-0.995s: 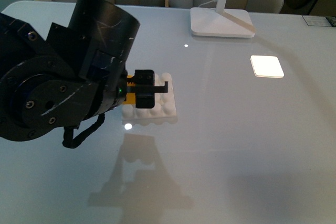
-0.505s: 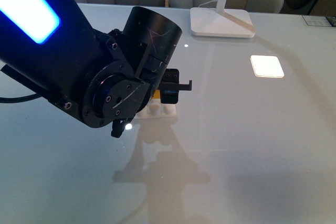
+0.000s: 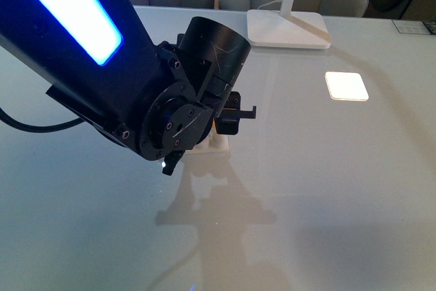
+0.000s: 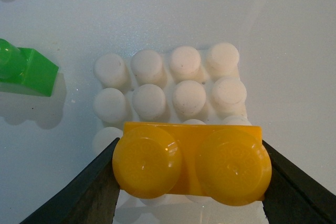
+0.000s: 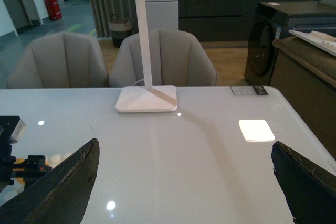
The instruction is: Insert yellow block into base center
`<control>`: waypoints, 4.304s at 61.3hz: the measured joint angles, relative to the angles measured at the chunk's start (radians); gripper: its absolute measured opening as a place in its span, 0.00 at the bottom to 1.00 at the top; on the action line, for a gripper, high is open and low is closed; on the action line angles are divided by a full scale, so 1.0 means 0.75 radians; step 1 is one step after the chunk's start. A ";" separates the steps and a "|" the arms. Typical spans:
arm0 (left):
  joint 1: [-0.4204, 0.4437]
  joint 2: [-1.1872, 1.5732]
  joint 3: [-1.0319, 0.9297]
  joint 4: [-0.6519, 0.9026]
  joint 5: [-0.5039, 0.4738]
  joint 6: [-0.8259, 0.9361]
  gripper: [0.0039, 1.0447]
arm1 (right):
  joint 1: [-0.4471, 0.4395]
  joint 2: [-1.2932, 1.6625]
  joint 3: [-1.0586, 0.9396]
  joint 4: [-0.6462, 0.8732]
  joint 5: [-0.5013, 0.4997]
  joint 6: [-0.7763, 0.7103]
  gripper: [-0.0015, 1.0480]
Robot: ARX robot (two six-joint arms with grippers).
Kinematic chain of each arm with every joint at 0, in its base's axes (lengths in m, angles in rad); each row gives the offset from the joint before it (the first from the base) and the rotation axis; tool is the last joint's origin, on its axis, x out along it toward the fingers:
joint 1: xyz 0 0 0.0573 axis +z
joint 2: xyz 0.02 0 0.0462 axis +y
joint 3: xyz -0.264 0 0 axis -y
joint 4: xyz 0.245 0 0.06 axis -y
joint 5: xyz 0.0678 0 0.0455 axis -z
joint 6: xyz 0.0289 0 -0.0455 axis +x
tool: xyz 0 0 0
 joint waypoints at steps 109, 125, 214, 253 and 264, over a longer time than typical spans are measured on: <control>0.003 0.112 0.185 -0.203 -0.081 -0.145 0.61 | 0.000 0.000 0.000 0.000 0.000 0.000 0.92; 0.012 0.130 0.185 -0.211 -0.059 -0.155 0.61 | 0.000 0.000 0.000 0.000 0.000 0.000 0.92; 0.018 0.171 0.076 0.076 -0.089 -0.151 0.61 | 0.000 0.000 0.000 0.000 0.000 0.000 0.92; 0.011 0.187 0.067 0.114 -0.101 -0.072 0.61 | 0.000 0.000 0.000 0.000 0.000 0.000 0.92; 0.011 0.187 0.067 0.103 -0.097 -0.072 0.61 | 0.000 0.000 0.000 0.000 0.000 0.000 0.92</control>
